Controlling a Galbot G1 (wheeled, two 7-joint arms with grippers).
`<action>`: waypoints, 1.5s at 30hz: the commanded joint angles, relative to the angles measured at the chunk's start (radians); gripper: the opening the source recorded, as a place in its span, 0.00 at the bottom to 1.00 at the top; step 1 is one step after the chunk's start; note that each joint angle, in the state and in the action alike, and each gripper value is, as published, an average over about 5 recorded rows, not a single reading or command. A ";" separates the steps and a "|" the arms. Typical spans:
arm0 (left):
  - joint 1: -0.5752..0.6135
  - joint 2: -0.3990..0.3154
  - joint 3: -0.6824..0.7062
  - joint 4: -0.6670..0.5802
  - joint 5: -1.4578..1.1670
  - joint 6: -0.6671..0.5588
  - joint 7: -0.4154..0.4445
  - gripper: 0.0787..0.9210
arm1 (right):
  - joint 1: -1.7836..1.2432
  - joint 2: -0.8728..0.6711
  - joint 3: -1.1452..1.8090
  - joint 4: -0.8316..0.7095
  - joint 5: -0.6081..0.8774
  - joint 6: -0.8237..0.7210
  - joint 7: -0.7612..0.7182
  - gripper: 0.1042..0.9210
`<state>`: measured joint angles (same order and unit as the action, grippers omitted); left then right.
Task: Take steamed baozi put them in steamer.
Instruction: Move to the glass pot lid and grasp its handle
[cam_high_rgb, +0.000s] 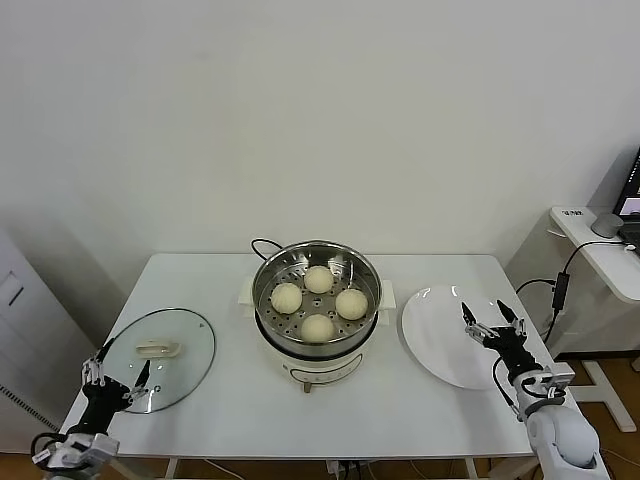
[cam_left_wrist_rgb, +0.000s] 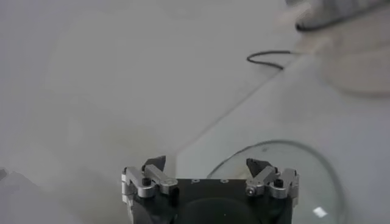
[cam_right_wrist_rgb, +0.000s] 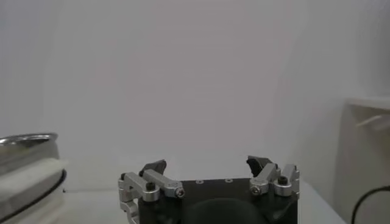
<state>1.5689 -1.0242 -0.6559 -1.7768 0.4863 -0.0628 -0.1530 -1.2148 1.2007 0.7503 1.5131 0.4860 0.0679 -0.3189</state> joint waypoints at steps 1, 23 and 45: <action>-0.082 -0.050 -0.045 0.225 0.686 -0.236 -0.140 0.88 | -0.020 0.047 0.026 -0.021 -0.025 0.015 -0.025 0.88; -0.282 -0.096 -0.057 0.423 0.936 -0.254 -0.225 0.88 | -0.016 0.069 0.025 -0.051 -0.053 0.035 -0.048 0.88; -0.382 -0.126 -0.039 0.469 0.931 -0.244 -0.199 0.88 | 0.014 0.075 0.008 -0.096 -0.068 0.044 -0.054 0.88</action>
<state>1.2333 -1.1415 -0.6997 -1.3286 1.3988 -0.3068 -0.3556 -1.2050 1.2755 0.7577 1.4261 0.4189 0.1099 -0.3724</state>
